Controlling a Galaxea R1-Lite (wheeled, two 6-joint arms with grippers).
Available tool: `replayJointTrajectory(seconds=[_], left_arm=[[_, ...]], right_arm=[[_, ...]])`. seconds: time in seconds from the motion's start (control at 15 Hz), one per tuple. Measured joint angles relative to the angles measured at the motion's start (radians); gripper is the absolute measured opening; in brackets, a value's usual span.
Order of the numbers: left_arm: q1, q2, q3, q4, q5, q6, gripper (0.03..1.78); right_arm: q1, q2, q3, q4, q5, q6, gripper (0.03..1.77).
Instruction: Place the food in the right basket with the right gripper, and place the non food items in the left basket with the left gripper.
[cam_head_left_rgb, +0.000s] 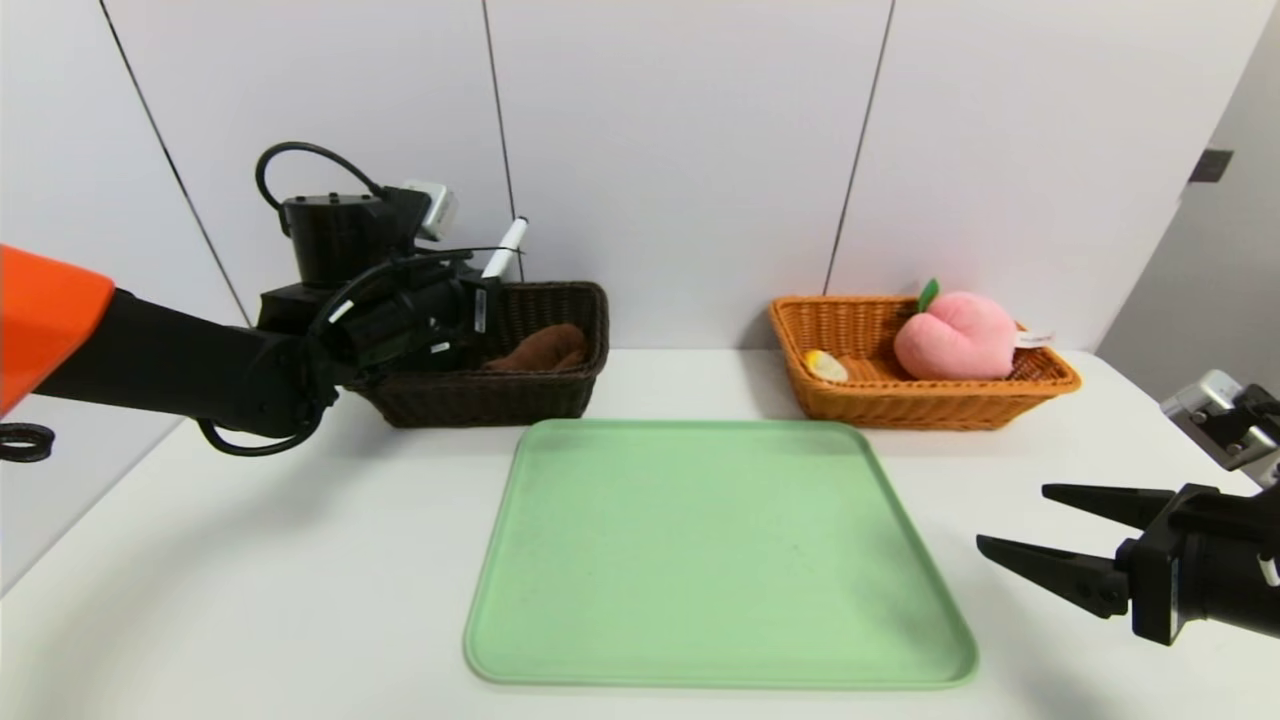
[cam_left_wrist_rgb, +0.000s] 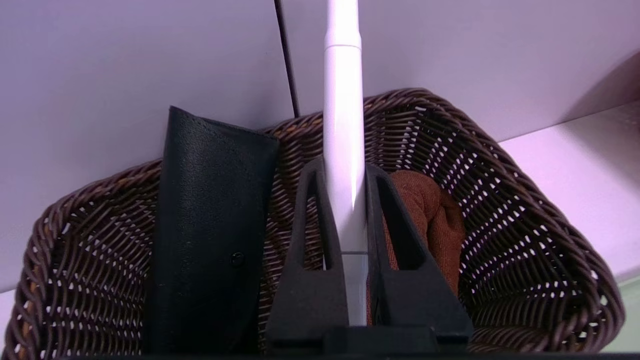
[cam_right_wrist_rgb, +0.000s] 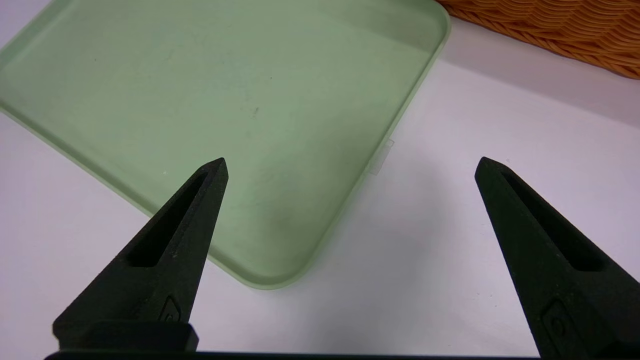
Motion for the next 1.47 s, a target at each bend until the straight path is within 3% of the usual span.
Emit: replayJointTrajectory(seconds=[0.33,0.6,0.8,1.07,1.27,1.47], left_arm=[[0.011,0.053,-0.001,-0.026,0.001,0.001,0.18],[0.011,0.068,0.002,-0.04,0.003,-0.006,0.78],[0.011,0.073,0.008,-0.113,0.0,-0.003,1.07],[0.015,0.05,0.007,-0.114,-0.003,-0.003,1.33],[0.035,-0.01,0.009,-0.09,-0.004,-0.01,1.45],[0.081,-0.098,0.026,-0.01,-0.003,-0.017,1.53]], right_arm=[[0.0,-0.004,0.001,-0.001,-0.001,-0.001,1.71],[0.0,-0.005,0.001,-0.001,-0.001,-0.001,1.71],[0.0,-0.005,0.001,-0.001,-0.001,-0.001,1.71],[-0.002,-0.005,-0.013,-0.007,-0.002,0.01,1.71],[-0.012,0.006,-0.047,-0.098,-0.011,0.048,1.71],[-0.017,0.008,-0.103,-0.11,-0.092,0.054,1.71]])
